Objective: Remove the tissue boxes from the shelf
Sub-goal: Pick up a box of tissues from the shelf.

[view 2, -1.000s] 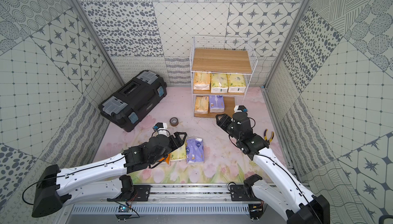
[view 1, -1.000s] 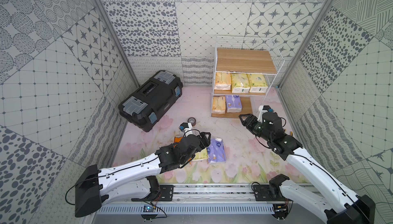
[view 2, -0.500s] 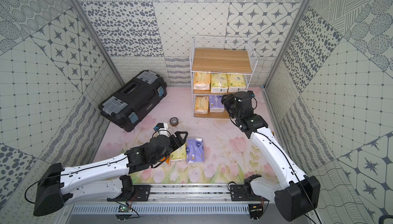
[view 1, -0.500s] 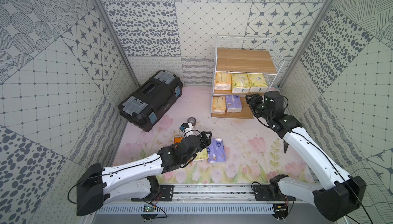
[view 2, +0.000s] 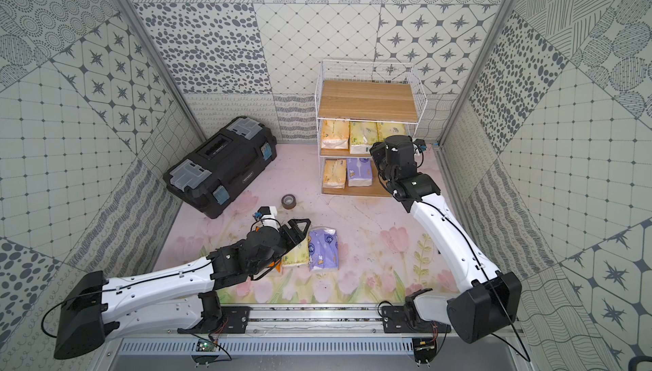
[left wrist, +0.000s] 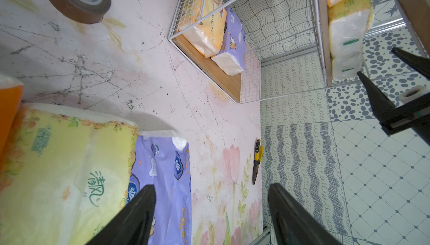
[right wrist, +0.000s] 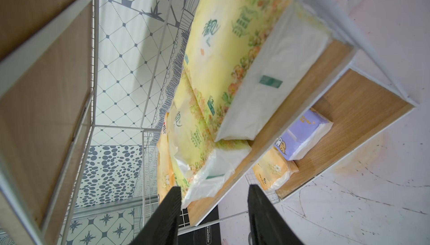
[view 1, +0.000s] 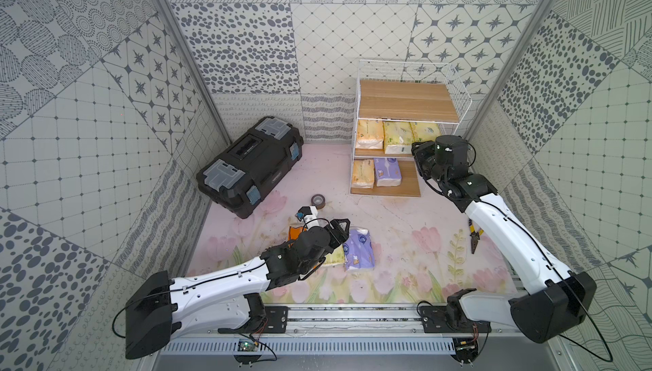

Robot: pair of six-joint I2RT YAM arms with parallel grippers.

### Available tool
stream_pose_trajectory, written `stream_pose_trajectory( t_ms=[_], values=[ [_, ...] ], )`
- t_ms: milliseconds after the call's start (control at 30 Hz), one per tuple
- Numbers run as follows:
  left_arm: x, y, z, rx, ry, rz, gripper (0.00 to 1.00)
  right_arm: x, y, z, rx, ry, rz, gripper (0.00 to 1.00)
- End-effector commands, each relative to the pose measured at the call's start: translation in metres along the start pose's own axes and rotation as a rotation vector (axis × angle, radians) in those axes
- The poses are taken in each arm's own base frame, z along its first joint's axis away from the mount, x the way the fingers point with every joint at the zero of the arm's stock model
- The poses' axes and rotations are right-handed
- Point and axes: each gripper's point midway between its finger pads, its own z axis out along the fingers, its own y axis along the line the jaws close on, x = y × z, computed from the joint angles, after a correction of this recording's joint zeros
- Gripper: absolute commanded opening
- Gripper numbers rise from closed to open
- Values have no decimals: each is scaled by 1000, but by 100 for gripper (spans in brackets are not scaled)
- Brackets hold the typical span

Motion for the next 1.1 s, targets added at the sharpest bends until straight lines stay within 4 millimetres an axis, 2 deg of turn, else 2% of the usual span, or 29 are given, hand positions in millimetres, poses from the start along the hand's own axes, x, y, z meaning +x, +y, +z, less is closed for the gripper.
stream_pose_trajectory(
  t_ms=[0,567,700,833,967,1067],
  values=[
    [-8,-11,0,49,-34,-41,80,-8,17,4,-27,-30,22,49],
    [-9,-5,0,32,-41,-68,78,-5,6,36,51,-39,21,34],
    [-11,-2,-3,19,-48,-77,78,-1,4,41,55,-14,27,17],
    [-13,0,-6,11,-52,-78,78,-1,9,36,37,-1,17,1],
    [-14,-2,-6,15,-57,-76,78,1,13,26,13,19,12,0],
    [-14,-12,-4,34,-53,-60,78,1,14,15,-7,30,10,0]
  ],
)
